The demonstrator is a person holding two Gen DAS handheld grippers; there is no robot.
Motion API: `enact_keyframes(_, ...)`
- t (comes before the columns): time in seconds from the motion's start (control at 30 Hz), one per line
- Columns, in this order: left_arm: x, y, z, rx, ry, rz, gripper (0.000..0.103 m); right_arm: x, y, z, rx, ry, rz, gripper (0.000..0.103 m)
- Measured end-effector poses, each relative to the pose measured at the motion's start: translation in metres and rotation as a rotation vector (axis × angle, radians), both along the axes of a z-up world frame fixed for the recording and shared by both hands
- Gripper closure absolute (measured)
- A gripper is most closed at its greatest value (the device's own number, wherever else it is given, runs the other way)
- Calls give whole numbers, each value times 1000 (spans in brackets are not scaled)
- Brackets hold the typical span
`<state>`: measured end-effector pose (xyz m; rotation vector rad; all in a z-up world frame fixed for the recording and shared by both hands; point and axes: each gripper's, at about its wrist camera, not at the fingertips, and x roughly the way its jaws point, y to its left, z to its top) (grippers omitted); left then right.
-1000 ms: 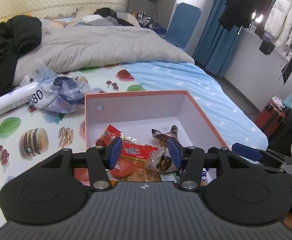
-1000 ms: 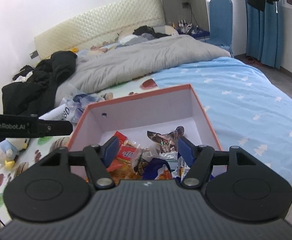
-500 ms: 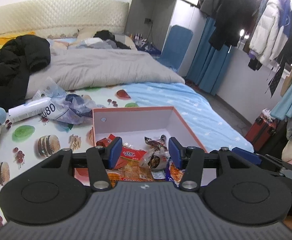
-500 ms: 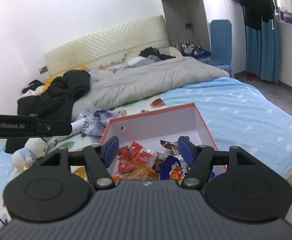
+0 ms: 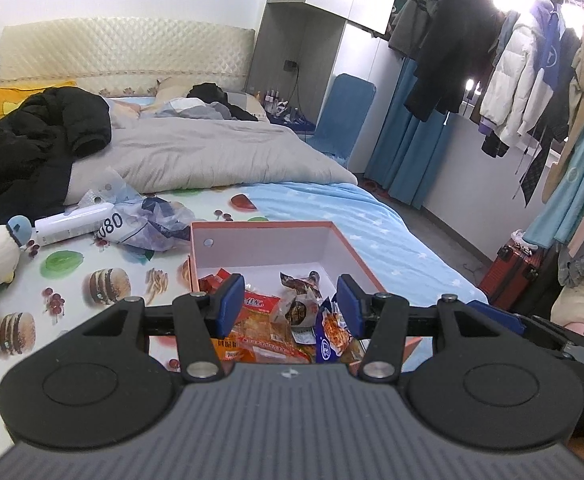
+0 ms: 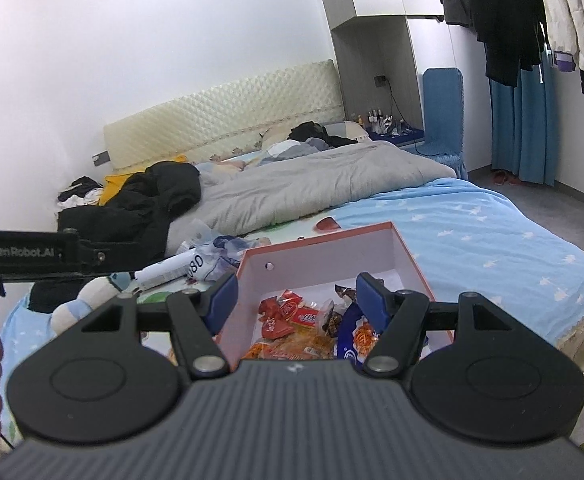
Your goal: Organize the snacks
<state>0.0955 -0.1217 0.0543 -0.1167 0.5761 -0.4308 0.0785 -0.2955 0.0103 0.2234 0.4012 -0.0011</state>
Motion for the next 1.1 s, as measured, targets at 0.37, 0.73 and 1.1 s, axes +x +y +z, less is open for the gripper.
enact_keyframes(0.37,-30,17,-8,-10,19,25,46,-25,6,-6,-8,13,-4,36)
enact_keyframes(0.73,-28,17,-11,-5,26,21,46,-28,8,-12,-6,29,-3,36)
enact_keyframes(1.1,-25,15,-9,-1,25,19,46,-29,9,-11,-7,26,-5,36)
